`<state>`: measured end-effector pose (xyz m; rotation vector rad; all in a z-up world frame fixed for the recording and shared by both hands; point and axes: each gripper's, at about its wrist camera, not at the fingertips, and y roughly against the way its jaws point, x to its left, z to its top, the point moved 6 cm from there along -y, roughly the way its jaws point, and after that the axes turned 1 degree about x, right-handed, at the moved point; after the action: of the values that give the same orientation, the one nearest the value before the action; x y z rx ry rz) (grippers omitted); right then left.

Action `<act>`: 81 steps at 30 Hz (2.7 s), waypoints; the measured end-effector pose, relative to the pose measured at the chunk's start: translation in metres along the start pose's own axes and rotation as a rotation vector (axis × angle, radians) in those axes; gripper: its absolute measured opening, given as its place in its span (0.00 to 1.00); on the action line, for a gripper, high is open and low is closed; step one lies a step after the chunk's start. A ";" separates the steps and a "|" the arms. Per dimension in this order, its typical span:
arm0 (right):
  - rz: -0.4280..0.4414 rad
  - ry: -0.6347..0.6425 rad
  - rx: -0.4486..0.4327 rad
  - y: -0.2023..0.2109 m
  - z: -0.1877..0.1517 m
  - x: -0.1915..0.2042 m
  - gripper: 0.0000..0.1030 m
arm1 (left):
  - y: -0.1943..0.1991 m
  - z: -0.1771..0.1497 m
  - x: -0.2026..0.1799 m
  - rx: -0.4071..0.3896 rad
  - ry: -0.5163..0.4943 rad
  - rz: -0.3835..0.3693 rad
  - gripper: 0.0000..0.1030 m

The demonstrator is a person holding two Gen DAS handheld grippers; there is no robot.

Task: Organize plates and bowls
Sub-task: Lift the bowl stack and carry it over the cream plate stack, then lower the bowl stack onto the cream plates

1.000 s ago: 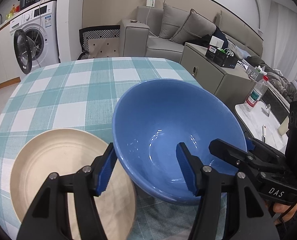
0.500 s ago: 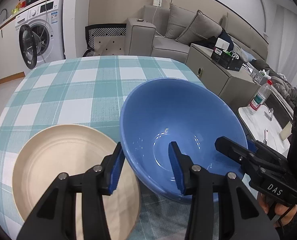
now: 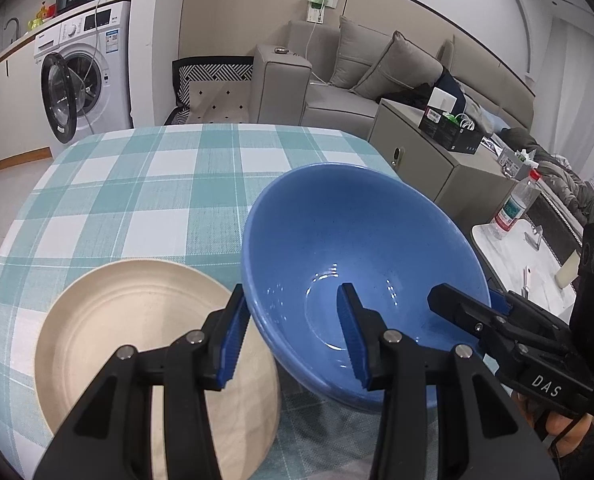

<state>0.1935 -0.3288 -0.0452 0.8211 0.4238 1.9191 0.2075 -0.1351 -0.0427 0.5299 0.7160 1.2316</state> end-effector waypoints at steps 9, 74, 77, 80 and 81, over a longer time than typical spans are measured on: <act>-0.013 0.017 -0.021 0.009 0.006 0.005 0.51 | 0.011 0.006 -0.002 -0.033 0.001 -0.026 0.42; 0.092 0.164 0.052 -0.039 0.005 0.155 0.51 | 0.087 -0.009 0.126 -0.132 0.127 0.083 0.42; 0.092 0.165 0.066 -0.045 0.001 0.155 0.51 | 0.082 -0.012 0.131 -0.120 0.136 0.087 0.42; 0.089 0.165 0.077 -0.050 -0.002 0.154 0.51 | 0.076 -0.015 0.134 -0.106 0.142 0.087 0.42; 0.088 0.164 0.082 -0.052 -0.003 0.154 0.51 | 0.074 -0.016 0.135 -0.102 0.145 0.086 0.42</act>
<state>0.1784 -0.1685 -0.0233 0.7485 0.5771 2.0709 0.1695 0.0146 -0.0286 0.3935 0.7545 1.3899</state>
